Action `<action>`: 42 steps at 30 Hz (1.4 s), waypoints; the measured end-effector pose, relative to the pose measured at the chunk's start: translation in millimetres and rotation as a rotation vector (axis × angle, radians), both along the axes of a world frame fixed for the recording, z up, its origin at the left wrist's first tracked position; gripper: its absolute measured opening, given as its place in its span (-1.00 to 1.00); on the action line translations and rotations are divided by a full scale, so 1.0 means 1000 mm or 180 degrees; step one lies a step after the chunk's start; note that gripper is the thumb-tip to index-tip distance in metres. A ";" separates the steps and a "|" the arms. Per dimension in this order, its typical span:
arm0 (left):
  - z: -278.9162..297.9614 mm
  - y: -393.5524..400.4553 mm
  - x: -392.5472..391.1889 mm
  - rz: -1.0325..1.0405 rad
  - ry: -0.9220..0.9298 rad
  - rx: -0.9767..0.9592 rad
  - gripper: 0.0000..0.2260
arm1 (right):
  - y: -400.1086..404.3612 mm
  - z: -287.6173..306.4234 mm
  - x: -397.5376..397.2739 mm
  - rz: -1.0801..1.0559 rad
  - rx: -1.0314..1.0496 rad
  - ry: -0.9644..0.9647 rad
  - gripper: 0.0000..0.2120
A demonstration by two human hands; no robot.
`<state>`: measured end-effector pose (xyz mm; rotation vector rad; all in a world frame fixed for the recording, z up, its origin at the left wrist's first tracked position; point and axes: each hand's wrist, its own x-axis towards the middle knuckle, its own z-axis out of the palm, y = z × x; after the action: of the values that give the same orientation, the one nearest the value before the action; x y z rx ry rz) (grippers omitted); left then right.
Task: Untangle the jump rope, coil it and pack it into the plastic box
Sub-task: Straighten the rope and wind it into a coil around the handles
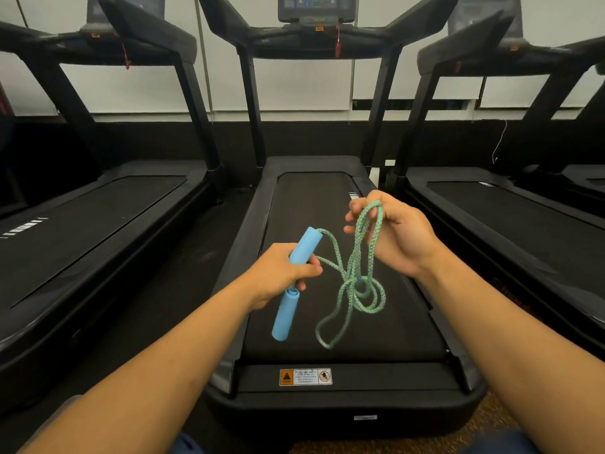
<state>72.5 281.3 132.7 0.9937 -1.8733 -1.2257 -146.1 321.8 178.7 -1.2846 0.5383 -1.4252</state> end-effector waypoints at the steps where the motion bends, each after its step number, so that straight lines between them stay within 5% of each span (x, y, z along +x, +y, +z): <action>1: -0.001 0.001 -0.004 0.0019 0.0091 0.0018 -0.88 | 0.001 0.001 0.000 0.0041 0.0025 -0.0043 -0.75; 14: -0.027 0.027 -0.050 -0.0083 -0.0183 -0.0028 -0.50 | -0.002 0.004 0.004 0.0358 -0.0030 -0.1025 -0.80; 19: -0.025 0.037 -0.063 -0.0352 0.0212 0.0371 -0.69 | -0.003 0.004 0.004 0.0167 0.0081 -0.1428 -0.63; 23: -0.023 0.038 -0.069 -0.0173 0.0534 0.0507 -0.66 | -0.002 0.003 0.006 0.0066 0.0242 -0.1428 -0.80; 25: -0.019 0.034 -0.069 0.0067 0.0878 0.0575 -0.73 | -0.003 0.002 0.000 0.0066 0.0342 -0.1394 -0.64; 30: 0.000 0.022 -0.054 0.0470 0.1393 0.0478 -0.84 | -0.009 -0.007 -0.026 -0.0222 0.0554 -0.0865 -0.68; 34: 0.008 0.015 -0.042 0.0579 0.1658 0.0452 -0.95 | -0.013 -0.021 -0.035 -0.0692 0.1210 -0.0502 -0.86; 37: 0.010 0.012 -0.039 0.0615 0.1826 0.0484 -0.95 | -0.015 -0.030 -0.032 -0.1025 0.1705 0.0034 -0.80; 42: 0.014 0.013 -0.035 0.0655 0.1886 0.0478 -0.93 | -0.026 -0.034 -0.032 -0.3053 0.0688 0.0894 -0.77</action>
<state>37.8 294.4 146.3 0.7638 -1.2077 -1.3637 -177.6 296.1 144.9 -1.0832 1.6044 -1.8680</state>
